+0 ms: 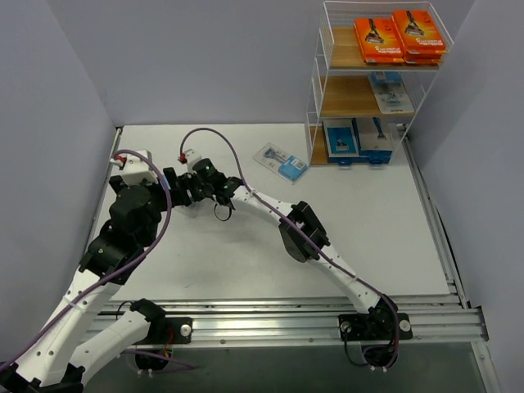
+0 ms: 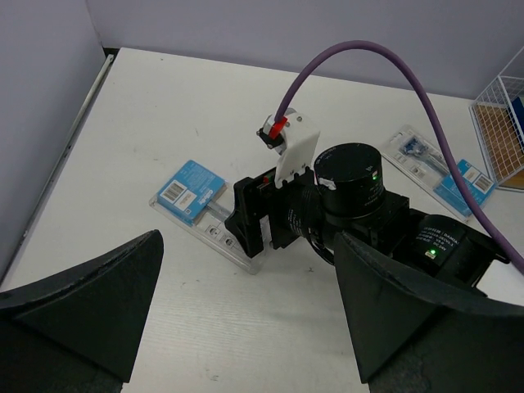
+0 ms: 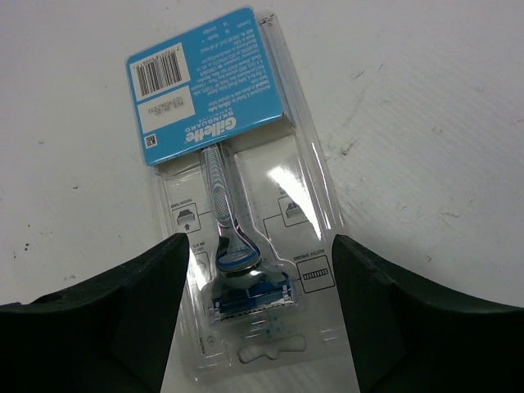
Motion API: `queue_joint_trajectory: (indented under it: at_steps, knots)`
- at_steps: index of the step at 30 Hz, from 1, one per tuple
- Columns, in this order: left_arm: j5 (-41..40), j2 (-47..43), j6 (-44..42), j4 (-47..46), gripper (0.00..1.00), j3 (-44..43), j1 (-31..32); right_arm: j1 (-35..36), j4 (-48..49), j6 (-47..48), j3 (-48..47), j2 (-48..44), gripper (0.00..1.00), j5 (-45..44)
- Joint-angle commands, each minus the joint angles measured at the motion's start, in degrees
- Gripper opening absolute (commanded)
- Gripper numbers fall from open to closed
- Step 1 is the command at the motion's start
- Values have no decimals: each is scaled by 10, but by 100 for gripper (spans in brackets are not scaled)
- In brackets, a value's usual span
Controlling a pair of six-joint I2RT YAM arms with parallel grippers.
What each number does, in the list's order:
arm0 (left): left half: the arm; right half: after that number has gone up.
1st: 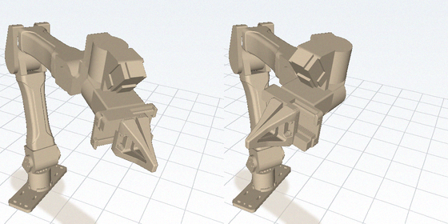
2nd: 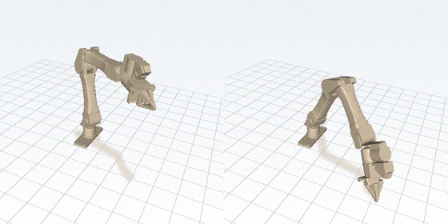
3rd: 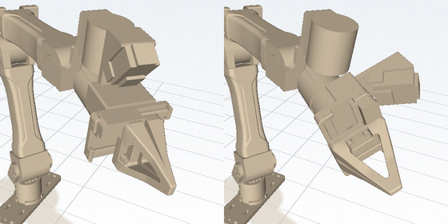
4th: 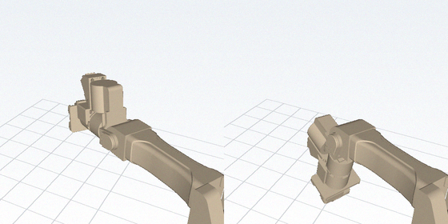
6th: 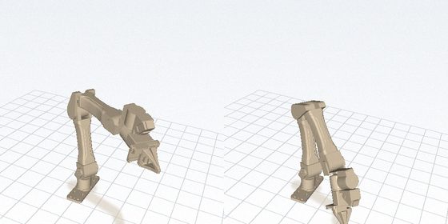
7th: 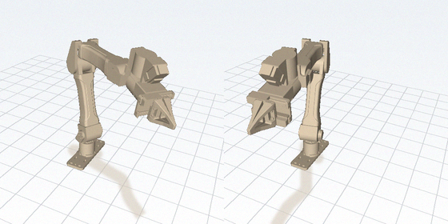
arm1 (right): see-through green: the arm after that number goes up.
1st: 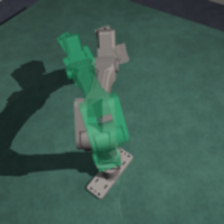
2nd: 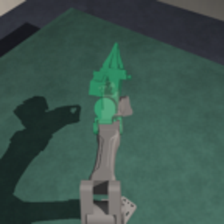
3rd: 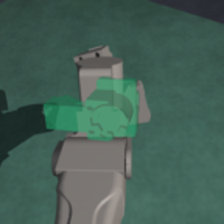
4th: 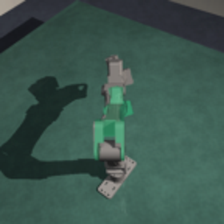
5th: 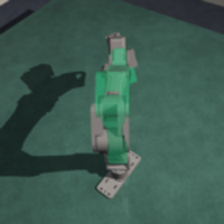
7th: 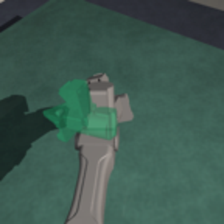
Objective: Place and organize the shaving razors onto the shelf
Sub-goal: Grab a shaving razor with the right arm
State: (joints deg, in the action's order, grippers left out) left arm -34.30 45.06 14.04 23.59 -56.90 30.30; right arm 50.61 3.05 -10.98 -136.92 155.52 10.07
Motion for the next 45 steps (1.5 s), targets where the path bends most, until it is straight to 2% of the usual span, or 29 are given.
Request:
queue_joint_trajectory:
  at_steps: [1,11,15,17,21,22,26,35,45]
  knots:
    - [-10,-3,-11,-19,94,-4,6,18,3,25,5,6,65,-15]
    - [2,1,-14,-22,94,-3,8,32,-36,54,39,-3,52,-58]
    - [9,4,-14,-22,94,-2,7,31,-69,58,63,-8,34,-87]
    - [13,6,-14,-24,94,-1,6,27,-77,52,79,-21,31,-93]
    - [23,6,-13,-26,94,0,3,23,-5,34,205,-88,21,-75]
    - [25,7,-12,-26,94,0,3,22,5,30,259,-104,20,-75]
    - [41,15,-8,-28,94,0,-4,20,30,14,372,-188,9,-97]
    - [98,33,-2,-38,94,4,-13,-35,121,-25,684,-396,7,-91]
    - [147,96,15,-18,94,-16,-39,-60,108,-38,827,-530,7,-120]
